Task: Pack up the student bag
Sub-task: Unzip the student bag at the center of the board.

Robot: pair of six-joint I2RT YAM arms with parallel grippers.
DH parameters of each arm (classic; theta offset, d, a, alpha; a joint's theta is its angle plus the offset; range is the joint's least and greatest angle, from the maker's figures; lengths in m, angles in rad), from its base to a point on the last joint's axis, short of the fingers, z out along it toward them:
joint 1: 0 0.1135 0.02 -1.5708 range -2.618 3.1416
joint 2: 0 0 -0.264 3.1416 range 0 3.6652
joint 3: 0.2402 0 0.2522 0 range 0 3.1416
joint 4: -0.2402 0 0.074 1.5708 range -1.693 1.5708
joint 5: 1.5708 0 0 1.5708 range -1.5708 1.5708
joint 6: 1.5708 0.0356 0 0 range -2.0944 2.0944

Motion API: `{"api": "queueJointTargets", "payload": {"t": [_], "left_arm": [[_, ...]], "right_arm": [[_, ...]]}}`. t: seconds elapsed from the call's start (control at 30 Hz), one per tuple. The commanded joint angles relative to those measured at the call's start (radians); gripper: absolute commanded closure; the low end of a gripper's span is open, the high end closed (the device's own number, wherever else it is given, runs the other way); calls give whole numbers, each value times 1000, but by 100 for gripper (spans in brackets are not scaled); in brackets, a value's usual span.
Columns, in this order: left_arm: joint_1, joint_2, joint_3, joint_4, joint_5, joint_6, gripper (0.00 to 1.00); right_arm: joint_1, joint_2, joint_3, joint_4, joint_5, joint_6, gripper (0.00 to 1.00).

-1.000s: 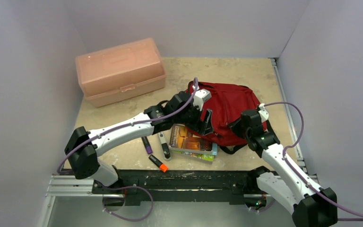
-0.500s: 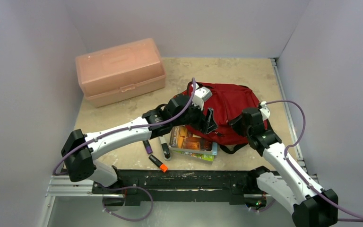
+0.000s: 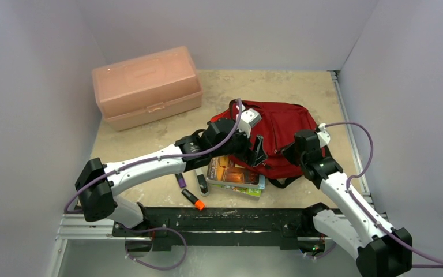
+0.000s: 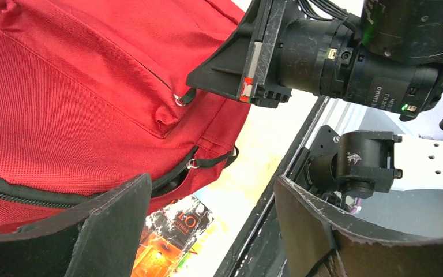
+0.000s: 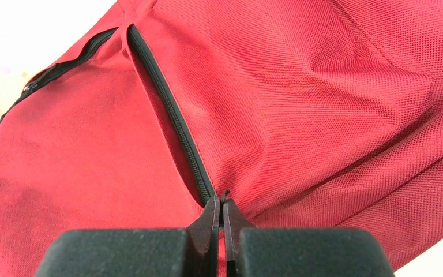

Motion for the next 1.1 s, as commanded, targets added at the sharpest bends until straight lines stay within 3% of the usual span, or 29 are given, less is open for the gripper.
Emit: {"api": "queueJointTargets", "payload": {"t": [0.0, 0.1, 0.2, 0.43, 0.7, 0.97, 1.07], "left_arm": [[-29, 1, 19, 54, -39, 49, 21], [-60, 10, 8, 94, -96, 77, 17], [-95, 34, -74, 298, -174, 128, 17], [-120, 158, -212, 729, -232, 220, 26], [-120, 315, -127, 686, -309, 209, 36], [-120, 400, -79, 627, -365, 193, 37], [-120, 423, -58, 596, -381, 203, 50]], "right_arm": [[1, 18, 34, 49, 48, -4, 100], [1, 30, 30, 88, 59, -19, 100], [1, 33, 33, 134, 53, -39, 100], [1, 21, 53, 142, 1, -27, 100], [0, -12, 72, 88, 11, -22, 100], [1, 3, 104, 81, -16, -29, 100], [1, 9, 115, 79, -26, -30, 100]]}}
